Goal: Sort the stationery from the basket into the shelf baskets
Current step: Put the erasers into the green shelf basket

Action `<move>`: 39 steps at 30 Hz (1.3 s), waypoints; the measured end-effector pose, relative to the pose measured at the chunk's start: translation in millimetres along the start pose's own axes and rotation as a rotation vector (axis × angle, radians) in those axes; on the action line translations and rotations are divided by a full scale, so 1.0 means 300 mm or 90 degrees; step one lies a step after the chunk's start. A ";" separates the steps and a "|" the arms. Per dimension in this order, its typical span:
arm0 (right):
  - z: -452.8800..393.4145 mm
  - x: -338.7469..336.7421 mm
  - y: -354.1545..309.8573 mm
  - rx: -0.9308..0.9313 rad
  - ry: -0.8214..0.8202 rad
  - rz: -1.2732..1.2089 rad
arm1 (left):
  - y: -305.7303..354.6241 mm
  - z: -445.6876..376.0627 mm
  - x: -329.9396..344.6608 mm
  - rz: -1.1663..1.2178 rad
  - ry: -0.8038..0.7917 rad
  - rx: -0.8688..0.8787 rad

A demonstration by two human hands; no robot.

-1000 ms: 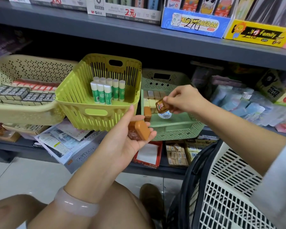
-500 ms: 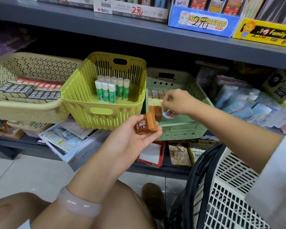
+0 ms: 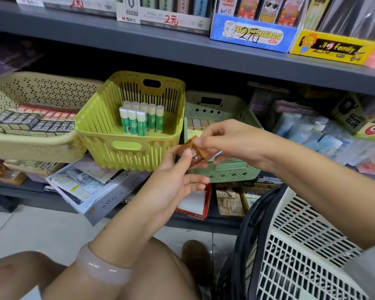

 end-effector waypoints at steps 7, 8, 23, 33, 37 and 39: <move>-0.162 -0.113 0.109 0.089 0.237 0.045 | -0.005 -0.013 -0.031 -0.054 -0.013 0.002; -0.183 -0.107 0.130 0.113 0.220 0.104 | -0.005 -0.014 -0.034 -0.061 -0.011 0.004; -0.193 -0.093 0.179 0.118 0.144 0.159 | -0.013 0.001 -0.030 -0.091 -0.029 0.030; 0.318 -0.267 0.268 0.024 0.034 0.024 | -0.256 0.187 0.312 -0.296 -0.194 -0.024; 0.519 -0.285 0.528 0.146 0.047 0.060 | -0.428 0.227 0.431 -0.439 -0.250 -0.063; 0.619 -0.289 0.677 0.218 0.006 0.118 | -0.501 0.230 0.469 -0.528 -0.292 -0.058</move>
Point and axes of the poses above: each hand's wrist, its own z-axis away from the middle knuckle, its own x-axis out of the palm, y = z × x, the point moved 3 cm from there along -z, towards the middle knuckle, and after that the axes turned 9 degrees about y, right-handed, at the moved point
